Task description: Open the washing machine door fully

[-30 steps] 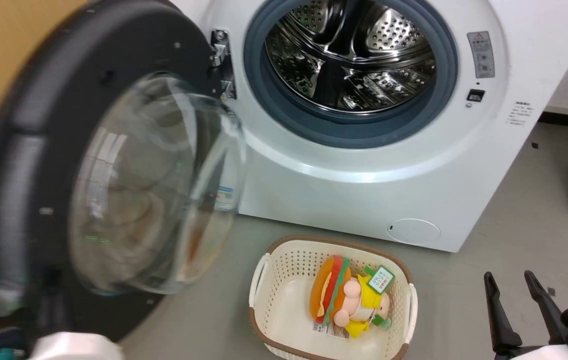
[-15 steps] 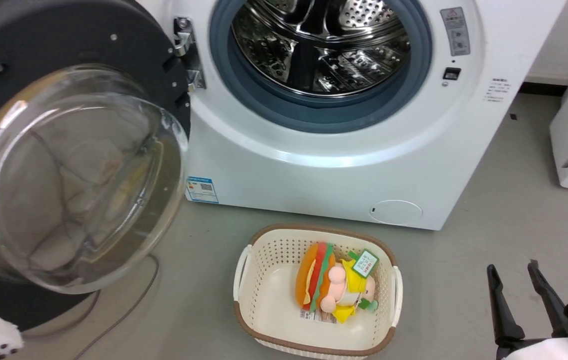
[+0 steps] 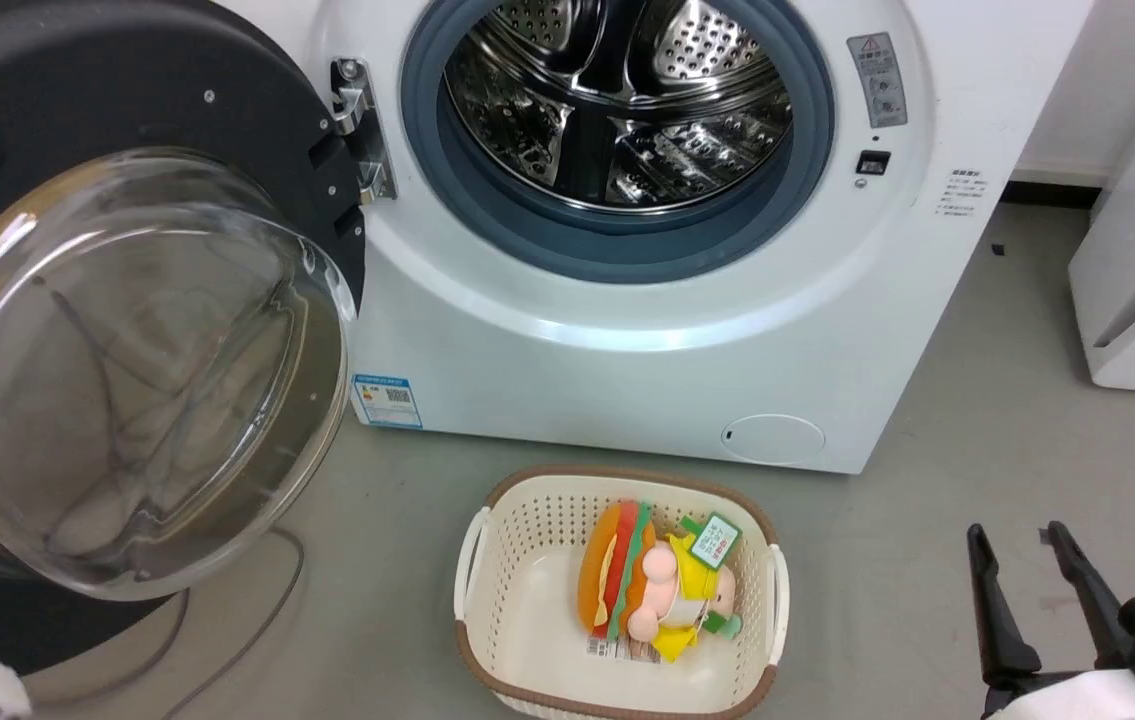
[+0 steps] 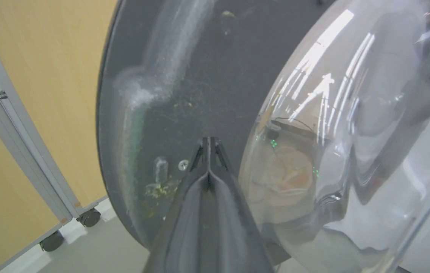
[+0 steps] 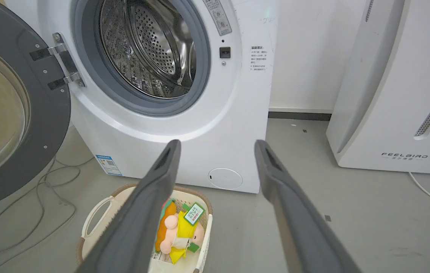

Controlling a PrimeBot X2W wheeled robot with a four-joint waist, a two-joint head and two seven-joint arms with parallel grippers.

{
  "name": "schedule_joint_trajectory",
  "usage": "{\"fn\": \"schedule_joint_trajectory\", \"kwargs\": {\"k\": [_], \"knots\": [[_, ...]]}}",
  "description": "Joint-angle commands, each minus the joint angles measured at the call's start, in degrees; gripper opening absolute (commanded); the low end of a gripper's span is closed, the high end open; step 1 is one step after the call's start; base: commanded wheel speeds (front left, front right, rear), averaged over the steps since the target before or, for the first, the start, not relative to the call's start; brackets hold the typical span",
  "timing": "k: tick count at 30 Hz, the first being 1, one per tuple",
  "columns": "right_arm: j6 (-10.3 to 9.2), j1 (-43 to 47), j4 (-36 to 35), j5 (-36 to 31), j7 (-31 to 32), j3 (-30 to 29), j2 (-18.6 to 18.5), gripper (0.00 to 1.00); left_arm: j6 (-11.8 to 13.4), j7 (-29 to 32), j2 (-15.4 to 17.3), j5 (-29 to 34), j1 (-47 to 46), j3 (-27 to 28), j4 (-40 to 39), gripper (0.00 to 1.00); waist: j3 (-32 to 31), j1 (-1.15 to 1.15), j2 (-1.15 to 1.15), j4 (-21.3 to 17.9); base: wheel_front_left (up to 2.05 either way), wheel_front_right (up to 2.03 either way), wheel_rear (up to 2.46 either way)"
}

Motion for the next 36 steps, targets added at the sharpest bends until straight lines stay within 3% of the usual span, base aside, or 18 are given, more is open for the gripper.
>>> {"fn": "schedule_joint_trajectory", "kwargs": {"k": [1, 7, 12, 13, 15, 16, 29, 36], "knots": [[0.03, 0.04, 0.42, 0.31, -0.47, 0.19, 0.18, 1.0, -0.03, -0.28, -2.33, 1.14, 2.52, 1.01, -1.56, 0.0, -0.87, 0.0, 0.0, -0.32, 0.0, 0.0, 0.0], [0.03, 0.89, 1.34, 0.61, -0.92, 0.44, 0.18, 1.0, -0.65, -0.29, -8.42, 4.43, 9.11, -0.93, -6.77, 0.0, -2.68, 0.0, 0.0, -0.22, 0.0, 0.0, 0.0], [0.03, 1.08, 1.72, 0.73, -1.22, 0.69, 0.18, 1.0, -0.58, -0.29, -11.61, 7.71, 12.25, -4.12, -10.92, 0.03, -3.32, 0.0, 0.0, 0.02, 0.0, 0.0, 0.0], [0.03, 1.18, 1.87, 0.72, -1.34, 0.86, 0.18, 1.0, -1.02, -0.29, -12.99, 9.31, 13.36, -6.05, -13.39, 0.45, -3.58, 0.0, 0.0, 0.06, 0.0, 0.0, 0.0], [0.03, 1.26, 1.99, 0.65, -1.42, 1.02, 0.18, 1.0, -1.42, -0.29, -14.39, 11.03, 14.31, -8.16, -15.66, 0.91, -3.83, 0.0, 0.0, -0.02, 0.0, 0.0, 0.0], [0.03, 1.3, 2.03, 0.59, -1.46, 1.06, 0.18, 1.0, -1.65, -0.29, -14.98, 11.85, 14.63, -9.19, -16.69, 1.0, -3.96, 0.0, 0.0, -0.07, 0.0, 0.0, 0.0], [0.03, 1.56, 1.45, -0.59, -0.59, 2.43, 0.18, 1.0, -6.6, -0.27, -17.3, 17.03, 11.36, -20.37, -17.4, 1.0, -5.12, 0.0, 0.0, -4.43, 0.0, 0.0, 0.0], [0.03, 2.19, 0.86, -1.7, 0.26, 3.12, 0.18, 1.0, -7.12, 2.63, -16.6, 18.04, 9.08, -22.03, -14.62, 1.0, -5.06, 0.0, 0.0, -7.56, 0.0, 0.0, 0.0]]}}
